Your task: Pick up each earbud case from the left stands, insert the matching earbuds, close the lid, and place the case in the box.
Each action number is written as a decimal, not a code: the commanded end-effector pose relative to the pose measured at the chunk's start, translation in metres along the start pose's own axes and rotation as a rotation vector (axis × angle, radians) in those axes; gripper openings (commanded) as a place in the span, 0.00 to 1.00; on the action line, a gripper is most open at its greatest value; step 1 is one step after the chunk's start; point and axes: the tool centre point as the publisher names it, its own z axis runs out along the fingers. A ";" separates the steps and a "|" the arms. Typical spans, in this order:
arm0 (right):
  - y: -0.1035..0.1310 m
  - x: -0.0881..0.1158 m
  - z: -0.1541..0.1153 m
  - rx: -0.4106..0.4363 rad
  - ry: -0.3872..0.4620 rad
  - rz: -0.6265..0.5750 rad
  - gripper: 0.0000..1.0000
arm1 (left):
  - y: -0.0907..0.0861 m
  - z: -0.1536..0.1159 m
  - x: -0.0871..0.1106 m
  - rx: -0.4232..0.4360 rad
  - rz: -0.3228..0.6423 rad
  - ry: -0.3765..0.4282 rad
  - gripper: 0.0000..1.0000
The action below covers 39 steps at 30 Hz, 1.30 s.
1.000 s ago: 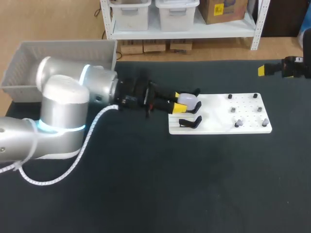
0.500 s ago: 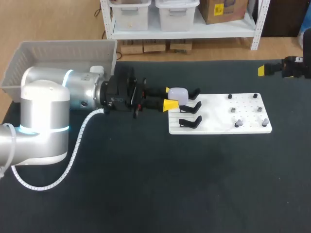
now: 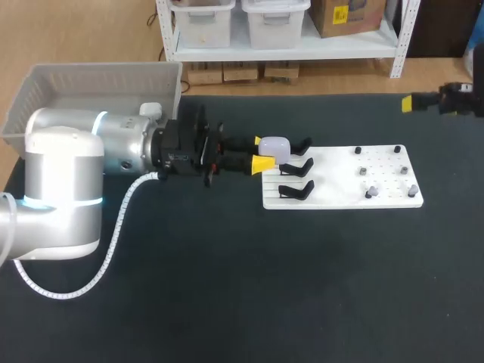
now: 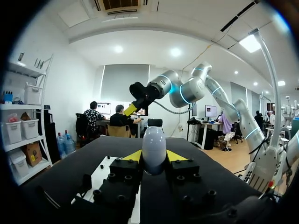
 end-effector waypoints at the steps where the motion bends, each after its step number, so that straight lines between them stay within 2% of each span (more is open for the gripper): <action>1: 0.020 0.009 -0.002 -0.023 -0.021 -0.033 1.00 | -0.001 0.000 0.000 -0.006 0.002 -0.001 0.00; 9: 0.088 0.027 -0.014 -0.055 0.020 -0.118 1.00 | -0.001 0.000 0.000 -0.006 0.002 -0.001 0.00; 13: 0.122 0.035 -0.011 -0.055 0.066 -0.154 1.00 | -0.001 0.000 0.000 -0.006 0.002 -0.001 0.00; 21: 0.172 0.055 0.008 -0.088 0.148 -0.161 1.00 | -0.001 0.000 0.000 -0.006 0.002 -0.001 0.00; 31: 0.206 0.084 0.030 -0.163 0.211 -0.130 1.00 | -0.001 0.000 0.000 -0.006 0.002 -0.001 0.00; 39: 0.214 0.086 0.048 -0.188 0.232 -0.129 1.00 | -0.001 0.000 0.000 -0.006 0.002 -0.001 0.00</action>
